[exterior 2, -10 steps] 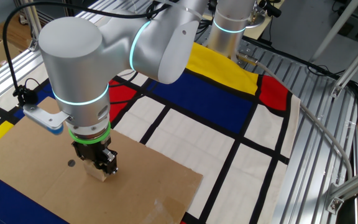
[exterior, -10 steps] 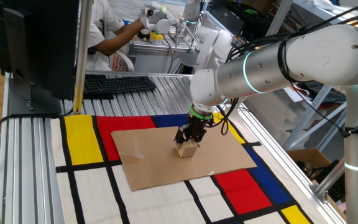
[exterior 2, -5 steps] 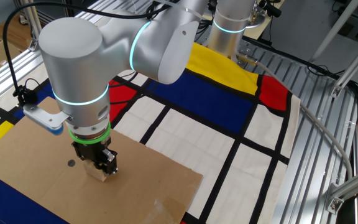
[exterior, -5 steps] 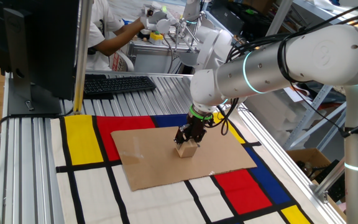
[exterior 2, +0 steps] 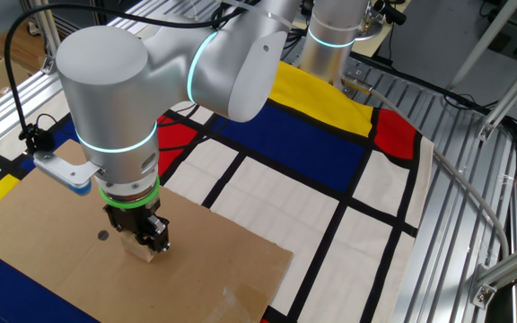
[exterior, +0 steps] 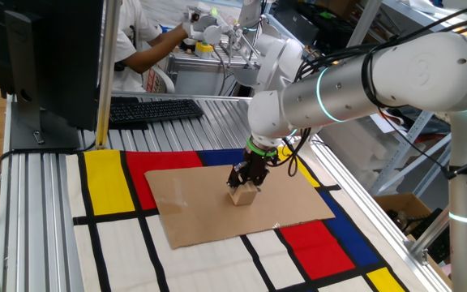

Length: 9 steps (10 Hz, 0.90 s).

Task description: Hold a small block with the gripper and sweep it from left to right on the table

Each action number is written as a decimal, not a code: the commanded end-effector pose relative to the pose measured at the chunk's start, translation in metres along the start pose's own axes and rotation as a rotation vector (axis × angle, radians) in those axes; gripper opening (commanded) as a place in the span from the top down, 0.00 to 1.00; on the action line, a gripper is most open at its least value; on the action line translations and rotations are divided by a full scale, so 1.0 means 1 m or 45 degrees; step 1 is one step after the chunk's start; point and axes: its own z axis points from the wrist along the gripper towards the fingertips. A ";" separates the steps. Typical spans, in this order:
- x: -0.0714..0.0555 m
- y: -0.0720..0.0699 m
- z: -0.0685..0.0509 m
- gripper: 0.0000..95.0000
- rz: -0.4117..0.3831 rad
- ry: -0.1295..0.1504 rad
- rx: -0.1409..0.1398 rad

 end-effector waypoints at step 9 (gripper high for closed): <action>0.000 0.003 0.001 1.00 0.012 -0.001 0.001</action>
